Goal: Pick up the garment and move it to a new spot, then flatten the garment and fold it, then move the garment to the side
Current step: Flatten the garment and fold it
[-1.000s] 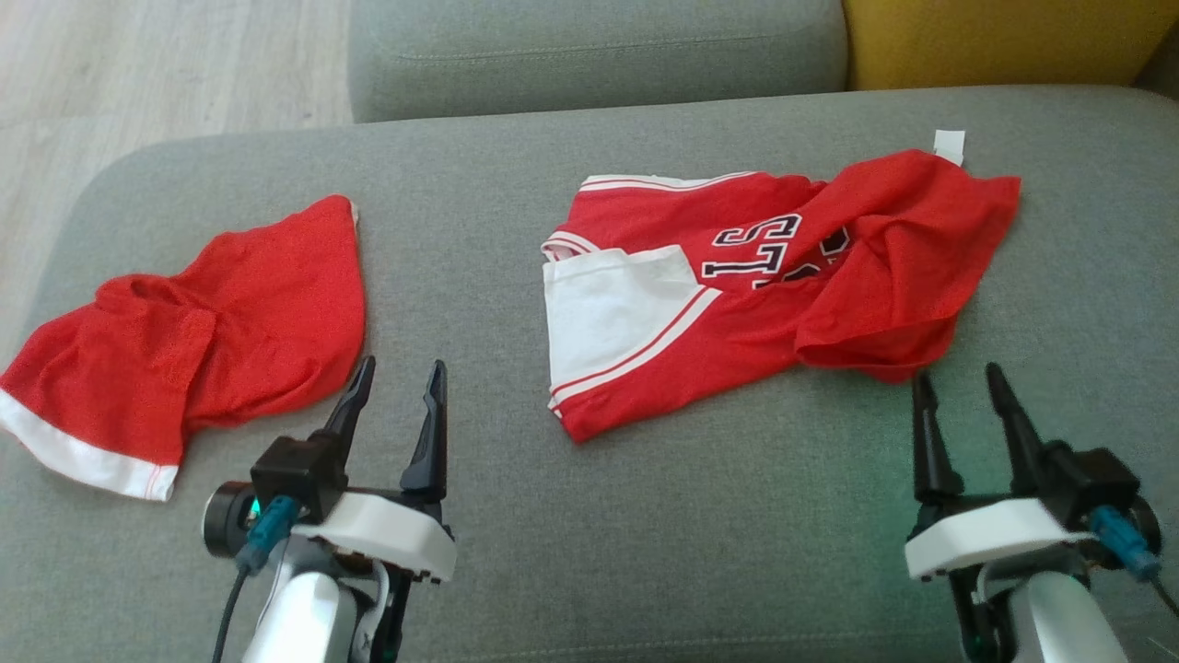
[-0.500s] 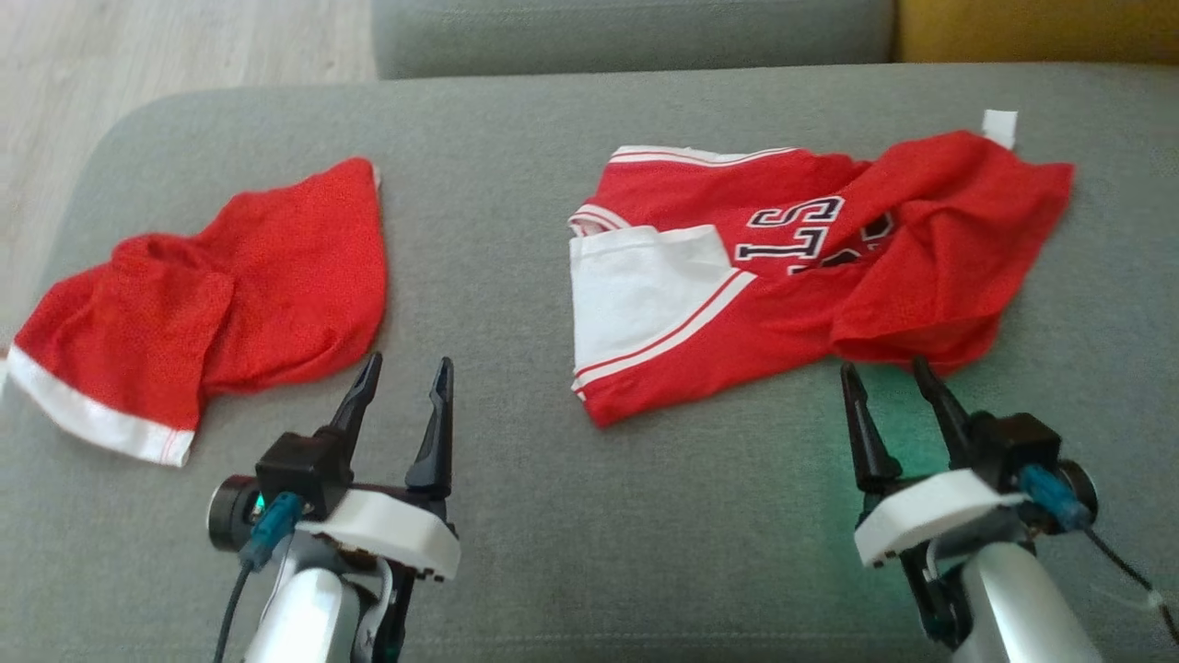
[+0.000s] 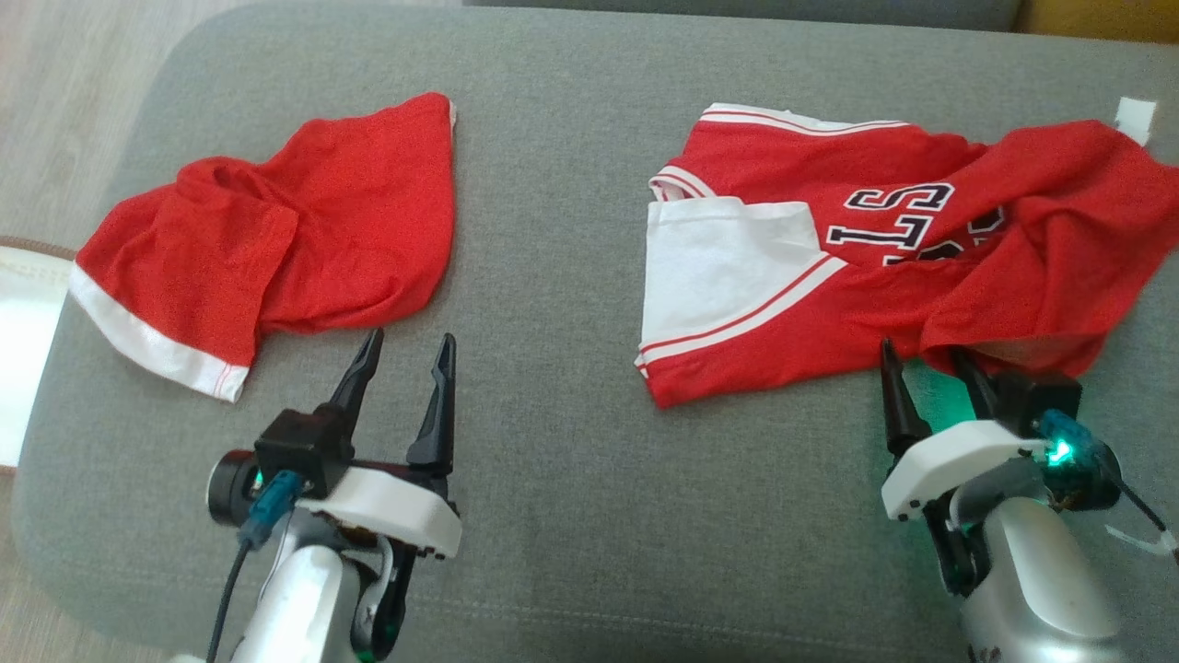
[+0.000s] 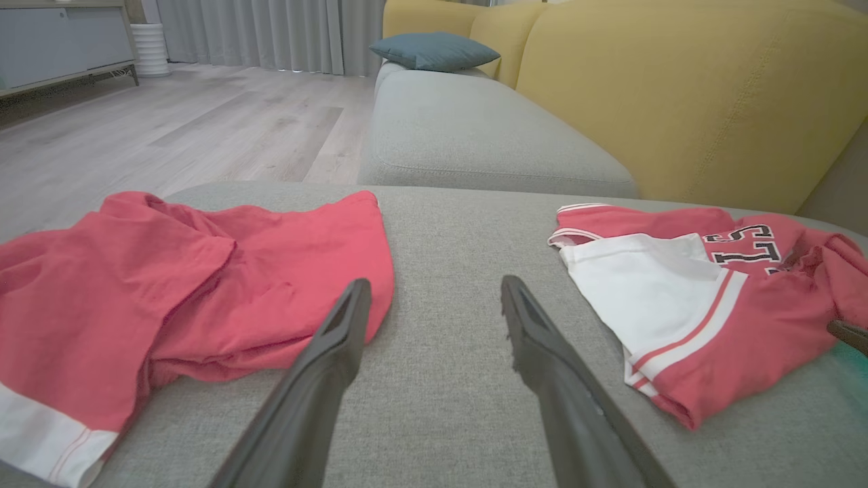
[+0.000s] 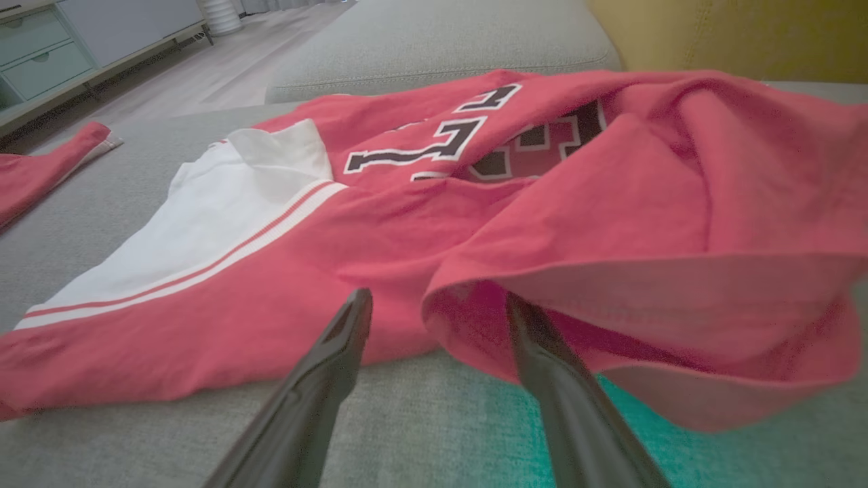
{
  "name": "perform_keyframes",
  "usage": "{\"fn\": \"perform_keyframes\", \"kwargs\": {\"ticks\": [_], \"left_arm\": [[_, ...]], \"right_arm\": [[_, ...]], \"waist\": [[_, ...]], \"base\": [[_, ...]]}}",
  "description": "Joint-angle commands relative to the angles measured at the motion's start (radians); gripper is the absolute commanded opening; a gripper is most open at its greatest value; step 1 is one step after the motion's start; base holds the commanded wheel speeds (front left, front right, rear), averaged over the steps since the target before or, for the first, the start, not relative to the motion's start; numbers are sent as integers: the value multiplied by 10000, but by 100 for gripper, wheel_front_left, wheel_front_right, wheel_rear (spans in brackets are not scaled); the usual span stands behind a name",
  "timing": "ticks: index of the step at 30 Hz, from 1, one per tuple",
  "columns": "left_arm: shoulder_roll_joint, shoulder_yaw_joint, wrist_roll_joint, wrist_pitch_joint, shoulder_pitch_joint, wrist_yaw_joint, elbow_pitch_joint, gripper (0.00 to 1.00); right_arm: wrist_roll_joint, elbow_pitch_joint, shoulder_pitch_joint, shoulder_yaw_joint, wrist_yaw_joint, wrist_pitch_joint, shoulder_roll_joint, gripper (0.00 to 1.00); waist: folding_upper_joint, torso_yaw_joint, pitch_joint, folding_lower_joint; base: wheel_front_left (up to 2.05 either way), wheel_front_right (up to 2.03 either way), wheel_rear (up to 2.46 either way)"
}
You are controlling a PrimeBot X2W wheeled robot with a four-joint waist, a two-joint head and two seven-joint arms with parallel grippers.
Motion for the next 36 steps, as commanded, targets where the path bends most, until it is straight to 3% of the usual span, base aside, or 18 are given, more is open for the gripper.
{"fn": "perform_keyframes", "kwargs": {"ticks": [1, 2, 4, 12, 17, 22, 36], "left_arm": [[70, 274, 116, -124, -401, -53, -298, 100], [70, 288, 126, -124, -403, -58, -300, 100], [70, 331, 148, -124, -402, -64, -296, 100], [70, 501, 279, -124, -301, -83, -229, 100], [70, 591, 273, -124, -151, -56, -267, 100], [70, 537, 188, -124, -40, -1, -307, 100], [70, 508, 151, -124, 211, 94, -218, 100]], "right_arm": [[-56, -129, -407, 173, 65, -168, -24, 100], [-38, -8, -472, 147, 65, -221, -24, 94], [73, 168, -597, 146, 65, -404, -24, 0], [784, 192, -576, 326, 65, -879, -24, 0], [629, -378, 33, 27, 65, -786, -24, 0], [319, -1407, 526, -758, 65, -261, -24, 0], [-935, -3294, 1554, -2208, 65, 1620, -460, 0]], "waist": [[0, 59, 60, 0], [0, 65, 71, 0], [0, 47, 72, 0], [0, -565, -227, 0], [0, -1232, -539, 0], [0, -1786, -819, 0], [0, -2057, -1320, 0]], "base": [[0, 0, 0], [0, 0, 0], [0, 0, 0], [0, 0, 0], [0, 0, 0], [0, 0, 0], [0, 0, 0]]}}
